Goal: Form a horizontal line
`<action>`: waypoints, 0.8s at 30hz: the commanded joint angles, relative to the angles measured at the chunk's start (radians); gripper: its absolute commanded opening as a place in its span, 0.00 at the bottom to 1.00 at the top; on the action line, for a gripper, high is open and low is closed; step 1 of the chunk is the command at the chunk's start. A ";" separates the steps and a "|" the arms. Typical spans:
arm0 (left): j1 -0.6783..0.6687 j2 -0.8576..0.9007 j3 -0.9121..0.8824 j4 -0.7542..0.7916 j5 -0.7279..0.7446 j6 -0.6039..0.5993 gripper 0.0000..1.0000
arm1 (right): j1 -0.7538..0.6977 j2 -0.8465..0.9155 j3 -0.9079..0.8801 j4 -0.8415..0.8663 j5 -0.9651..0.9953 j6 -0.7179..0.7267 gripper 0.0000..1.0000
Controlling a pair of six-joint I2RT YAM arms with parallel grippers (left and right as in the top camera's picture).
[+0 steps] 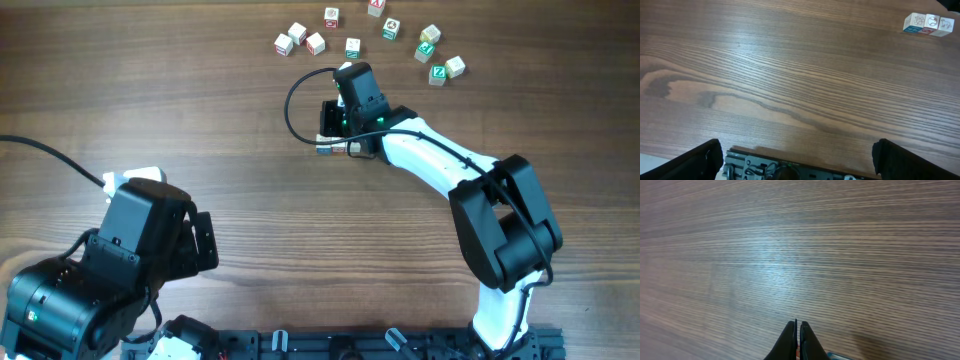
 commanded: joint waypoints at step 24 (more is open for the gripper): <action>0.000 -0.002 -0.002 0.000 -0.003 0.008 1.00 | -0.004 0.058 0.042 -0.068 0.053 0.026 0.05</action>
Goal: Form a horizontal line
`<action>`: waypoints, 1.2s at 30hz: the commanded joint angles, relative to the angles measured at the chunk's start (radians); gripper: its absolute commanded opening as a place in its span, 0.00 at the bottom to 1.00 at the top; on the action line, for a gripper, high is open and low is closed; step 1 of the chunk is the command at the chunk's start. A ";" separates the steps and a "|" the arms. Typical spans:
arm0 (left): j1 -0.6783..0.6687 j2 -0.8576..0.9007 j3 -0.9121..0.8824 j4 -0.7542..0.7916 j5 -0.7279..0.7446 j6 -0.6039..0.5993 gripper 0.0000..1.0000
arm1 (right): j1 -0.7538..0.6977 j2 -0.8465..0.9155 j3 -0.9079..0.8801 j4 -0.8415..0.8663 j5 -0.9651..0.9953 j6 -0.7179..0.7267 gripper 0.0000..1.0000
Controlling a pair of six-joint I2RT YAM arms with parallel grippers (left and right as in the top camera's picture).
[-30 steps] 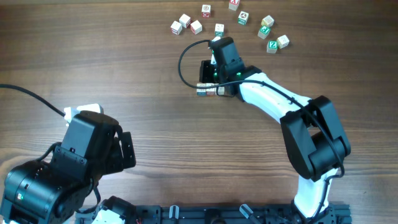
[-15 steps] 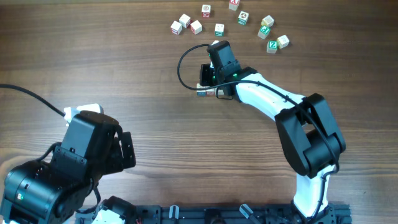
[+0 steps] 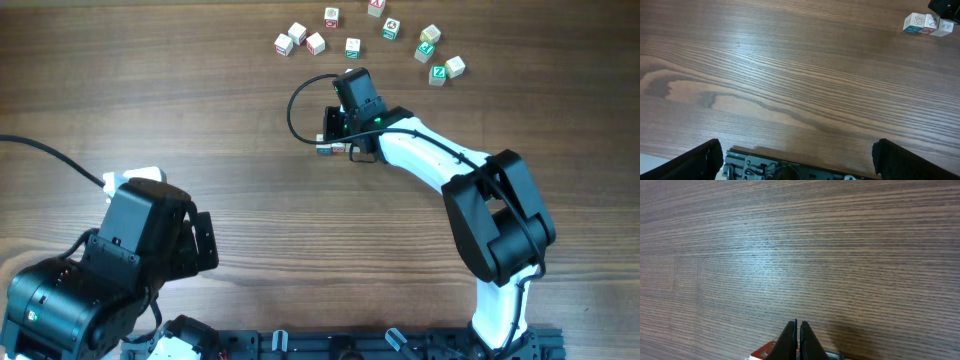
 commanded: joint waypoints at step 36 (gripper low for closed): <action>0.000 -0.002 -0.002 0.000 -0.003 0.008 1.00 | -0.004 0.021 0.035 -0.066 -0.021 0.027 0.05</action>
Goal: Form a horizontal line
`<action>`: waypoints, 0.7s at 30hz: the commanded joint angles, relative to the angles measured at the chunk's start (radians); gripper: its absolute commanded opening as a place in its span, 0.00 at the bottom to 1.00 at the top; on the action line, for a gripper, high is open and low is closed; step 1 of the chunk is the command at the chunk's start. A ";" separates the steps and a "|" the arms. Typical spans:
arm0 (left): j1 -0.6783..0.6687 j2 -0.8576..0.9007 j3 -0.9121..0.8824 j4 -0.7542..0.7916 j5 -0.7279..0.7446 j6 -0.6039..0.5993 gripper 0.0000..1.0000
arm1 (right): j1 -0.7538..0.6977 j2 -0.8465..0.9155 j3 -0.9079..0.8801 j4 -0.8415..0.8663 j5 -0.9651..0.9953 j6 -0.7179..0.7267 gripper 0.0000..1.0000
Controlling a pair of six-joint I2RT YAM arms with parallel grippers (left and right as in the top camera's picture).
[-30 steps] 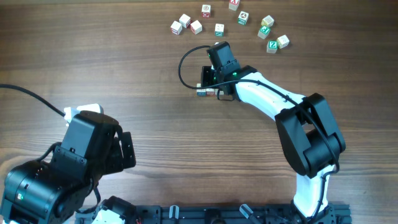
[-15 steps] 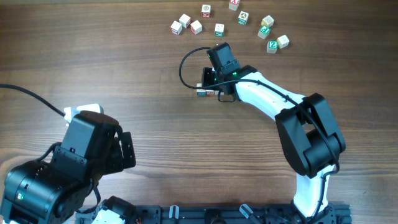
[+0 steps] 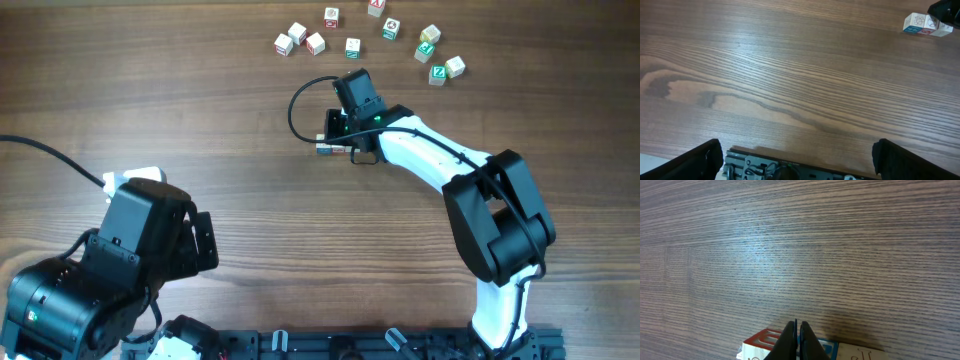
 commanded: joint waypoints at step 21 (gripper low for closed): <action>0.000 -0.002 -0.002 0.000 -0.003 0.008 1.00 | -0.048 0.021 0.035 -0.045 0.046 0.022 0.05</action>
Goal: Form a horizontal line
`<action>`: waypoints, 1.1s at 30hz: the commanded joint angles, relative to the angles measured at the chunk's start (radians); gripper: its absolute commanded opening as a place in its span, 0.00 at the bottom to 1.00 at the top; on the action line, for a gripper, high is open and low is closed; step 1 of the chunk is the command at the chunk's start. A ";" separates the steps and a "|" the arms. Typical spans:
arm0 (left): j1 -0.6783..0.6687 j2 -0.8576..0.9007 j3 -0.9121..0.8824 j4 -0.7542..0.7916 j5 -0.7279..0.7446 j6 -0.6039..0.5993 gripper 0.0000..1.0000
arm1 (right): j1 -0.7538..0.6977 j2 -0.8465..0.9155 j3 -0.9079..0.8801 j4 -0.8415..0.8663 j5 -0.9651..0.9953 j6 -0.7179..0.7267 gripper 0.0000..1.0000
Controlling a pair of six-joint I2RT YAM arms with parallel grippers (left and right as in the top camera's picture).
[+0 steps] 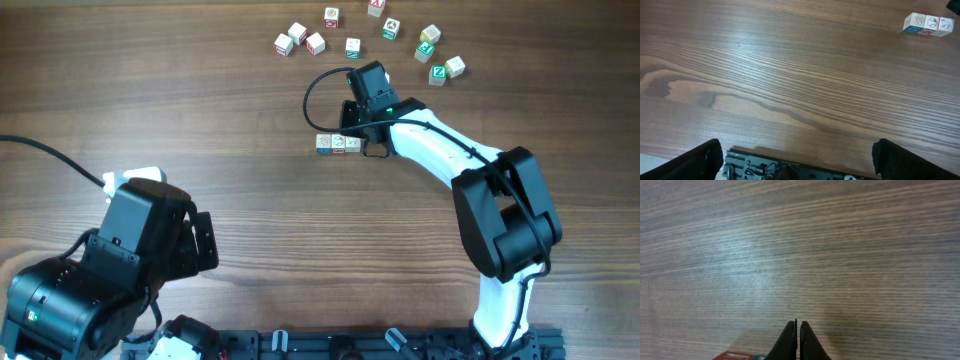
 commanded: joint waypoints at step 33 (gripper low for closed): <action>0.000 -0.002 -0.002 0.000 -0.003 0.008 1.00 | 0.006 0.020 0.021 -0.040 -0.069 0.029 0.05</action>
